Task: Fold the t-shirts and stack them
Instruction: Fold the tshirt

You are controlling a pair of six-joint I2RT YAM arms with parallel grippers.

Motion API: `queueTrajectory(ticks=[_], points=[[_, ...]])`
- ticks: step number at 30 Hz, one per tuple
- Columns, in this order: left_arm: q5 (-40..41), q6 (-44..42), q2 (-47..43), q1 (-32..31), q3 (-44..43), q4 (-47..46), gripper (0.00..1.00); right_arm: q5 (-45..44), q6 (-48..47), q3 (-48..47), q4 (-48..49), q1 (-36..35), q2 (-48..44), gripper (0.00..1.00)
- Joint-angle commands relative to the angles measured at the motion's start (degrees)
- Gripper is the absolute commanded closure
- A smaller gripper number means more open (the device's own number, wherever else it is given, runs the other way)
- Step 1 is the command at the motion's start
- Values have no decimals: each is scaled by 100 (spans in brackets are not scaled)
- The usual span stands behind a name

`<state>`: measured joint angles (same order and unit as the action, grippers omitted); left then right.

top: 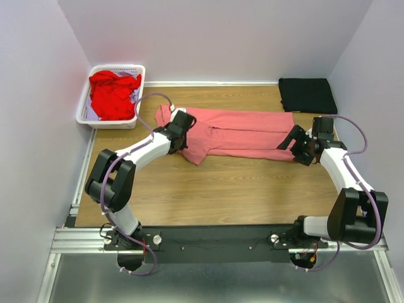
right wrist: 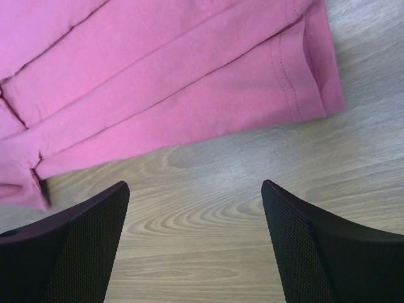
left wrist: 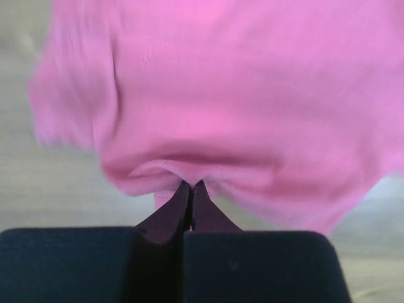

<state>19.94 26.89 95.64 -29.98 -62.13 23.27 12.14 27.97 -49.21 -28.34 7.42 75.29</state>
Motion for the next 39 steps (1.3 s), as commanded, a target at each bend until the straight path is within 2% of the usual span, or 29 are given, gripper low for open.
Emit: queueTrajectory(ticks=[1, 13, 19, 26, 29, 32, 33, 37, 39], points=[[659, -394, 489, 44, -1000, -164, 100, 183, -107, 8, -23, -39, -102, 8], [906, -879, 2555, 326, -3540, -472, 100, 446, -353, 166, -31, -48, -234, 8], [888, -818, 3013, 414, -4201, -604, 100, 596, -555, 43, -31, -48, -111, 9], [730, -782, 3242, 519, -4483, -780, 98, 570, -538, -229, -23, -48, 232, 9], [634, -826, 3365, 528, -4527, -789, 91, 552, -529, -361, -23, -48, 390, 9], [625, -809, 3427, 545, -4484, -789, 79, 561, -529, -493, -23, -56, 478, 9], [599, -809, 3427, 554, -4466, -789, 68, 561, -529, -536, -31, -56, 487, 9], [581, -756, 3226, 651, -4291, -736, 38, 386, -547, -589, -31, -56, 505, 9], [581, -712, 3076, 686, -4176, -692, 32, 219, -494, -590, -31, -56, 504, 9]])
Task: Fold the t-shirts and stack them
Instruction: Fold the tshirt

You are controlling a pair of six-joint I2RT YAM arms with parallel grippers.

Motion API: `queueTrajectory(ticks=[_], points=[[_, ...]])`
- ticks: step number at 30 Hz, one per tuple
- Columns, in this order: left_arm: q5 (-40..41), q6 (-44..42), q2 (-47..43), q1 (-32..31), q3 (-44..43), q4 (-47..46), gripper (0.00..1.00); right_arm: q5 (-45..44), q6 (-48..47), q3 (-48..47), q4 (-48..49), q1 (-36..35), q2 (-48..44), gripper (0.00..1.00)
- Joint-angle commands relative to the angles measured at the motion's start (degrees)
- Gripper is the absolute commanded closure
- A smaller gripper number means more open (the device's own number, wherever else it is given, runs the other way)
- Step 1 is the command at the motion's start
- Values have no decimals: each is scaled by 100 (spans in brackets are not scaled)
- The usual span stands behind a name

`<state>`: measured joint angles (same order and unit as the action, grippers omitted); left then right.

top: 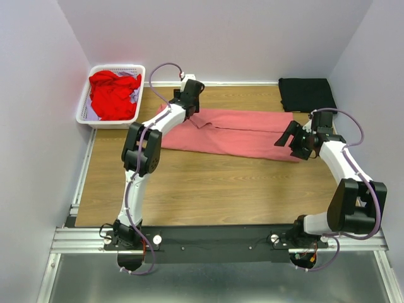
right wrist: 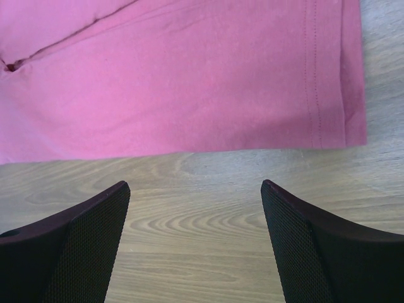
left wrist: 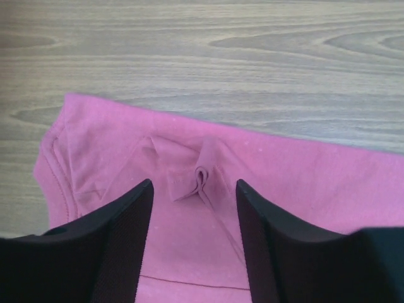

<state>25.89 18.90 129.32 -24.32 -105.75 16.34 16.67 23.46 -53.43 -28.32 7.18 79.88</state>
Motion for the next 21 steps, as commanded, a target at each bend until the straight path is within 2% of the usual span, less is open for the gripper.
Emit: queueTrajectory(ticks=[1, 5, 7, 9, 11, 12, 13, 16, 18, 21], points=[[-40, 140, -389, 155, 256, 27, 31, -321, -9, -168, -34, -32, 46, 9], [-146, 351, -1151, 243, 843, 115, 31, -813, 176, -185, -7, -24, 177, 10], [-163, 413, -1460, 252, 1143, 80, 32, -902, 334, -168, 98, -24, 308, 16], [-189, 466, -1909, 287, 1635, 1, 36, -841, 457, -116, 334, -24, 388, 24], [-260, 475, -2216, 340, 2126, -104, 48, -709, 728, -45, 624, -15, 528, 29], [-269, 466, -2279, 366, 2286, -139, 48, -682, 730, -19, 721, -15, 599, 32], [-321, 449, -2323, 418, 2409, -174, 55, -656, 843, 8, 800, -15, 660, 34], [-453, 466, -2306, 568, 2875, -236, 63, -577, 1002, 78, 1152, 38, 1055, 46], [-540, 492, -2262, 656, 3060, -306, 67, -594, 1081, 131, 1240, 47, 1179, 46], [-568, 466, -2078, 761, 3280, -316, 68, -752, 1108, 236, 1381, 125, 1381, 48]])
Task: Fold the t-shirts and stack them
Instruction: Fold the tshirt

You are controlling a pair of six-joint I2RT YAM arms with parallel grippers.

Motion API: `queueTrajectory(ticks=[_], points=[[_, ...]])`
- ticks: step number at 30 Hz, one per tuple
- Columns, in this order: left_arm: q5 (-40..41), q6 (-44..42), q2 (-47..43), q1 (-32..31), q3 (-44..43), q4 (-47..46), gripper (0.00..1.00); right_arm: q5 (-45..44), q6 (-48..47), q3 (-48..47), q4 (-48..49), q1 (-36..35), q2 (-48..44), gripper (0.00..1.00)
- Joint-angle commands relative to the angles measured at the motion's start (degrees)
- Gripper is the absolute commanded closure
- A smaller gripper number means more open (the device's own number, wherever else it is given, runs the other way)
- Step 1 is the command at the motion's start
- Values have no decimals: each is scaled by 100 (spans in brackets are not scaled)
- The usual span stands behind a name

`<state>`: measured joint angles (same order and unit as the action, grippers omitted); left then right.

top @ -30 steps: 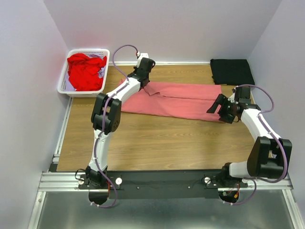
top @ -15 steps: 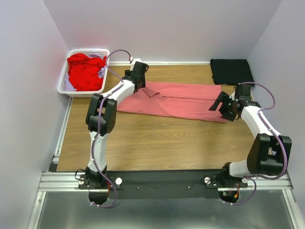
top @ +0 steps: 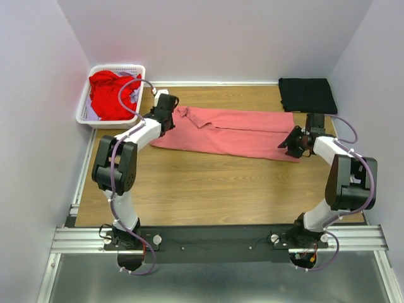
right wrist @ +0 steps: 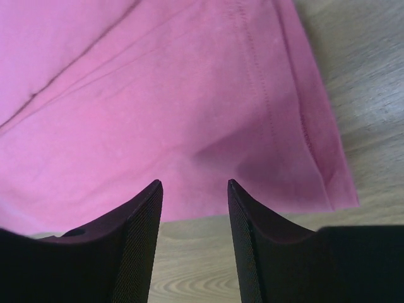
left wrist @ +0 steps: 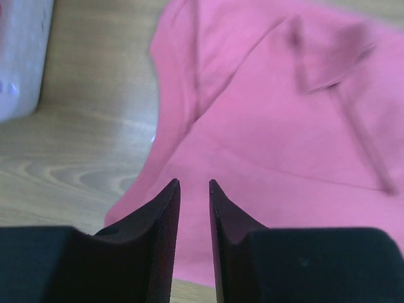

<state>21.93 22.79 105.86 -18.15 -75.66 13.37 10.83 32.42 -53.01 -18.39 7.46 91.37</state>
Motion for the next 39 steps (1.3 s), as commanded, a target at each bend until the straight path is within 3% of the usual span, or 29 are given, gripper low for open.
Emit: queueTrajectory(ticks=[1, 9, 18, 21, 24, 28, 31, 35, 39], points=[[-181, 86, 338, 171, 280, 51, 68, -212, 212, 238, 406, 115, 258, 48], [-523, 358, 251, 338, 1201, 377, 71, -521, 334, 923, 424, 519, 223, 52], [-1138, 683, -1558, 365, 3301, 579, 70, -442, 291, 1680, -295, 871, -837, 51], [-1270, 780, -2402, 356, 3698, 694, 63, -258, 63, 1856, -428, 862, -1410, 49], [-1428, 859, -3149, 365, 3699, 659, 46, 199, -201, 1655, -525, 810, -1956, 47], [-1839, 1113, -3651, 418, 3611, 133, 41, 358, -430, 1005, -587, 170, -1983, 46], [-2436, 1316, -3512, 567, 3558, -500, 41, 691, -203, 661, -201, -787, -1765, 46], [-2869, 1527, -2872, 716, 3445, -1413, 46, 1149, 483, 696, 1245, -1738, -1361, 47], [-3063, 1483, -2106, 769, 2935, -1556, 48, 1255, 1072, 757, 2590, -2415, -834, 52]])
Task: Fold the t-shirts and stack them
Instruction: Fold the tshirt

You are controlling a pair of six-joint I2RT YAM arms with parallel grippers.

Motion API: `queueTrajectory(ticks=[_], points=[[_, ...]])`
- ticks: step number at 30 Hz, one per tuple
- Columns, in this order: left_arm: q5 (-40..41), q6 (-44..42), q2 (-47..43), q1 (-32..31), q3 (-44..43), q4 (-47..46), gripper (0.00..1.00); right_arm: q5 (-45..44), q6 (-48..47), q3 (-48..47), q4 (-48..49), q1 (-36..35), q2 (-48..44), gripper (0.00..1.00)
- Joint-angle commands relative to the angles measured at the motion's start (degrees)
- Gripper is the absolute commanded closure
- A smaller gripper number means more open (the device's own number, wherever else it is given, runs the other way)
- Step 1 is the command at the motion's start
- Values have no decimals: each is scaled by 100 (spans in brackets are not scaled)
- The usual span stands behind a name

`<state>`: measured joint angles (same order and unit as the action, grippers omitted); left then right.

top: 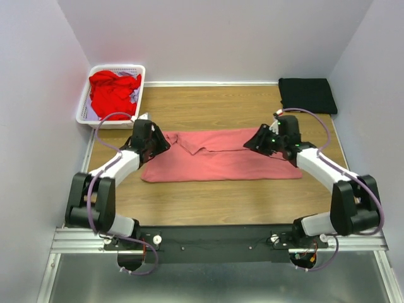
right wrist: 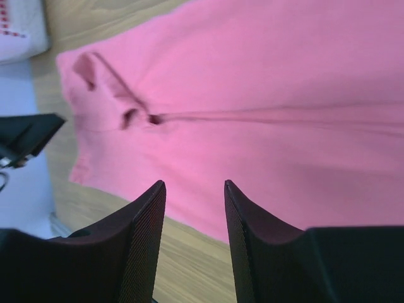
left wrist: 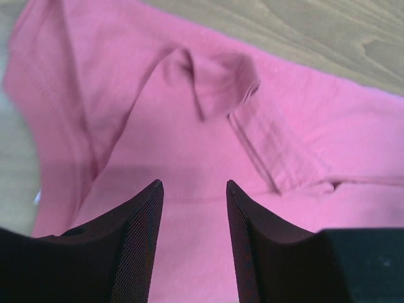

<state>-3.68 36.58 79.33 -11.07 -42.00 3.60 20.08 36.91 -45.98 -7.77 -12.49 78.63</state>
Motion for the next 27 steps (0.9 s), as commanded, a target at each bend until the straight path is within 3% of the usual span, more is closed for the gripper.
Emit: queueTrajectory(ticks=[1, 5, 10, 19, 27], points=[[-502, 113, 679, 70, -502, -614, 48, 322, 781, 54, 1742, -664, 582, 52], [-458, 69, 1452, 105, -896, -720, 51, 383, 1117, -34, 2804, -1141, 1206, 54], [-370, 69, 2042, 140, -1223, -597, 55, 365, 1249, -341, 3115, -1554, 1935, 56], [-449, 113, 2280, 149, -1372, -588, 55, 392, 1530, -693, 3677, -1844, 2718, 56], [-669, 174, 2368, 149, -1355, -588, 64, 269, 1679, -1150, 3941, -2178, 3439, 56]])
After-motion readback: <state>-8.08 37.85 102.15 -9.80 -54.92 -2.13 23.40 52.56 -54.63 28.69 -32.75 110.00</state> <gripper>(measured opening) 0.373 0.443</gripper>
